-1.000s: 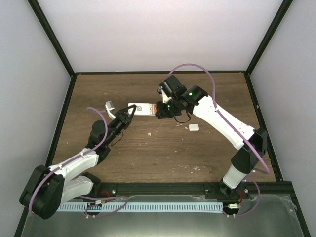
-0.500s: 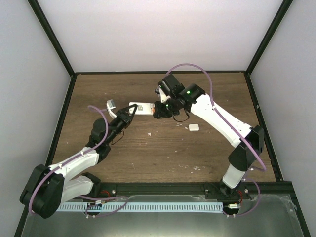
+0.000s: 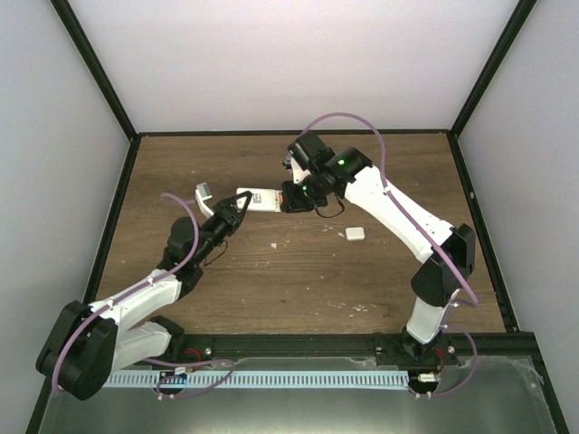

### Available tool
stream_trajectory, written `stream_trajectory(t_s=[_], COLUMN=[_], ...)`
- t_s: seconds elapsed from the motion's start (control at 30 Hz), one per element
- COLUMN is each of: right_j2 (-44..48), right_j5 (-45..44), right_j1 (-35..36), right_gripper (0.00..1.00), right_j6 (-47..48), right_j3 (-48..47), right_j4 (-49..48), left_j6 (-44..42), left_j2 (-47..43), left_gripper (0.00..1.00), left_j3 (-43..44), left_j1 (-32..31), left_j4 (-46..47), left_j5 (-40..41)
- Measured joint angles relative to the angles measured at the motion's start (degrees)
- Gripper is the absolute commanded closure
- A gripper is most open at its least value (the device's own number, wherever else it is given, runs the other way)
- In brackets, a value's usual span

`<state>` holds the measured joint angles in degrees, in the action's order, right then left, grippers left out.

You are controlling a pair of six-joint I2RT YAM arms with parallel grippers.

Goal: Load the batteries into the remote control

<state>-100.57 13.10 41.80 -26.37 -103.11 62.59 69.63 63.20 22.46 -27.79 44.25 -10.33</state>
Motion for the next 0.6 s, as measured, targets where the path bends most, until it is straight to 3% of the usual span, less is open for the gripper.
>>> stream_trajectory(t_s=[0.6], right_j2=[-3.0], right_j5=[3.4], right_j1=[-0.5], right_gripper=[0.97], right_j6=[1.5], right_j3=[-3.0], right_j4=[4.1], left_j6=[-0.9], left_j2=[0.0], left_gripper=[1.0], left_j3=[0.0], left_j1=[0.0], left_j4=[-1.1], left_j5=[0.2])
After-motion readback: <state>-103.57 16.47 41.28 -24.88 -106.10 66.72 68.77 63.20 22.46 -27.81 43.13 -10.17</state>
